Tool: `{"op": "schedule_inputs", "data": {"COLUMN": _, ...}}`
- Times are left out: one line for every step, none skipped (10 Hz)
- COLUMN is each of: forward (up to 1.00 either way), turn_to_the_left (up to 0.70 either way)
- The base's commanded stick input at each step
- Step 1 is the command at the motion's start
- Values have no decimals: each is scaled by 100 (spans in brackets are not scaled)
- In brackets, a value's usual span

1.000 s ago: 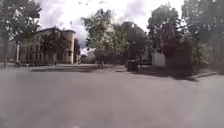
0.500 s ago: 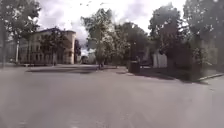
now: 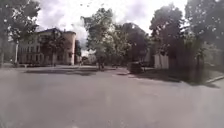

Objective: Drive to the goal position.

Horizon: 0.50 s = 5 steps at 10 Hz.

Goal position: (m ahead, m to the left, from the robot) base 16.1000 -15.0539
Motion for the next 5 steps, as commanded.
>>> {"op": "schedule_inputs", "data": {"forward": 85, "turn_to_the_left": 0}}
{"op": "schedule_inputs", "data": {"forward": 85, "turn_to_the_left": -1}}
{"op": "schedule_inputs", "data": {"forward": 85, "turn_to_the_left": -8}}
{"op": "schedule_inputs", "data": {"forward": 85, "turn_to_the_left": -20}}
{"op": "schedule_inputs", "data": {"forward": 85, "turn_to_the_left": -29}}
